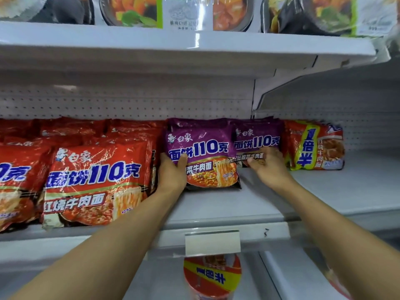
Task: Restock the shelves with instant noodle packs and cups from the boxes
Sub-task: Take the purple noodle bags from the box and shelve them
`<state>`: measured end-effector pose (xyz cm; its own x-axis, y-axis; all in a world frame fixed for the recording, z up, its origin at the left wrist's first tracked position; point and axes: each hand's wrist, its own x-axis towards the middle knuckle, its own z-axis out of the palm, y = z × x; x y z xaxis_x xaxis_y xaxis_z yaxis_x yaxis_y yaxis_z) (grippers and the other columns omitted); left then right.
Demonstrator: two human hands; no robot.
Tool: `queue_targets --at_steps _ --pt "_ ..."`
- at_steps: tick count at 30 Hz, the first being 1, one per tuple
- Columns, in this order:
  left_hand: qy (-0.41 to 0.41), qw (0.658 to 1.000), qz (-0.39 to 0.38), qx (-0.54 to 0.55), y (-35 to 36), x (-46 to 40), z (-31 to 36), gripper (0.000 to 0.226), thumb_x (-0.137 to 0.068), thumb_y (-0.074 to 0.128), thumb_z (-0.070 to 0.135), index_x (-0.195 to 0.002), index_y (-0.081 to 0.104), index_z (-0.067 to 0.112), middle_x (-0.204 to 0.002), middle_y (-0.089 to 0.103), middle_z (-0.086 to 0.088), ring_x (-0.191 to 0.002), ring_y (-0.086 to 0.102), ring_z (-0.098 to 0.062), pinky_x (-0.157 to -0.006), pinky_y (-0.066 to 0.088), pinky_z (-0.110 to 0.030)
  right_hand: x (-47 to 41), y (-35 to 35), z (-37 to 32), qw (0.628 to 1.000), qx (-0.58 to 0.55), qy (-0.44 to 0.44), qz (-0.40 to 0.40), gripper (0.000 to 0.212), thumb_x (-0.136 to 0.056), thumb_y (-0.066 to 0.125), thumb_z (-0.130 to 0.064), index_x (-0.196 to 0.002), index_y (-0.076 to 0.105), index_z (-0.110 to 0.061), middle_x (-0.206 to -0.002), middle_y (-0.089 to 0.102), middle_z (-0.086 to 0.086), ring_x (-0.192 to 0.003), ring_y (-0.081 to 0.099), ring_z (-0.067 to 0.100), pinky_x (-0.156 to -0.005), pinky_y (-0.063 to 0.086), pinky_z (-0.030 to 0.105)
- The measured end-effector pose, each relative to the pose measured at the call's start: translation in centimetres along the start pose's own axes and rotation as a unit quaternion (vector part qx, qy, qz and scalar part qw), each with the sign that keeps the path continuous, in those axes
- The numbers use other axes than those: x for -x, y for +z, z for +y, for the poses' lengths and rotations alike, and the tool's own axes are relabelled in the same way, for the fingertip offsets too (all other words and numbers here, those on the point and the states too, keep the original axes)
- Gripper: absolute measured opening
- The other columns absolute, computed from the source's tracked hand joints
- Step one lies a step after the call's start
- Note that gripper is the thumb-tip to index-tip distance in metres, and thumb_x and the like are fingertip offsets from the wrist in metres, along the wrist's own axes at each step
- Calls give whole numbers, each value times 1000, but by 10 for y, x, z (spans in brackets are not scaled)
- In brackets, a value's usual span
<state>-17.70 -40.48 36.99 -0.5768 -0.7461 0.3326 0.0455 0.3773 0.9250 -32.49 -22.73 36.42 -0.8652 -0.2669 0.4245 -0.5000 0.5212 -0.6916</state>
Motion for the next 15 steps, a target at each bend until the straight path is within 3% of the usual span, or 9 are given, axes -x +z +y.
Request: queue_targets --at_steps 2,7,11,13,15 --pt "-12 999 -3 -39 2 -2 -3 46 -100 45 30 -134 34 2 -134 53 -12 -121 52 -30 -85 36 -27 2 2 0 1000 -10 -1 -5 55 -92 58 -37 -137 41 -12 -144 35 10 -135 29 27 -108 28 38" --pt "10 996 29 -90 9 -7 -8 48 -97 51 28 -133 30 3 -132 48 -18 -117 53 -36 -96 46 -47 9 2 -4 1000 -21 -12 -7 50 -89 61 -41 -131 46 -19 -139 42 6 -132 35 27 -108 33 43" --pt "32 994 28 -105 7 -3 -3 66 -96 52 18 -147 13 5 -144 32 -19 -129 40 -35 -105 39 -46 16 -3 -2 999 -31 -11 -14 69 -68 56 -66 -125 49 -29 -134 49 0 -127 43 25 -105 39 49" --pt "46 990 15 -131 5 0 -2 75 -95 53 15 -150 3 6 -150 20 -19 -138 28 -34 -110 31 -45 26 -8 -7 999 -27 -13 -16 65 -72 63 -59 -126 48 -26 -133 50 0 -127 44 24 -105 40 48" --pt "62 984 -4 -169 1 5 0 81 -94 56 14 -150 0 7 -153 11 -20 -142 17 -36 -114 25 -46 43 -13 -19 999 -26 -4 -18 60 -83 68 -39 -133 44 -17 -137 46 4 -129 41 24 -108 37 45"
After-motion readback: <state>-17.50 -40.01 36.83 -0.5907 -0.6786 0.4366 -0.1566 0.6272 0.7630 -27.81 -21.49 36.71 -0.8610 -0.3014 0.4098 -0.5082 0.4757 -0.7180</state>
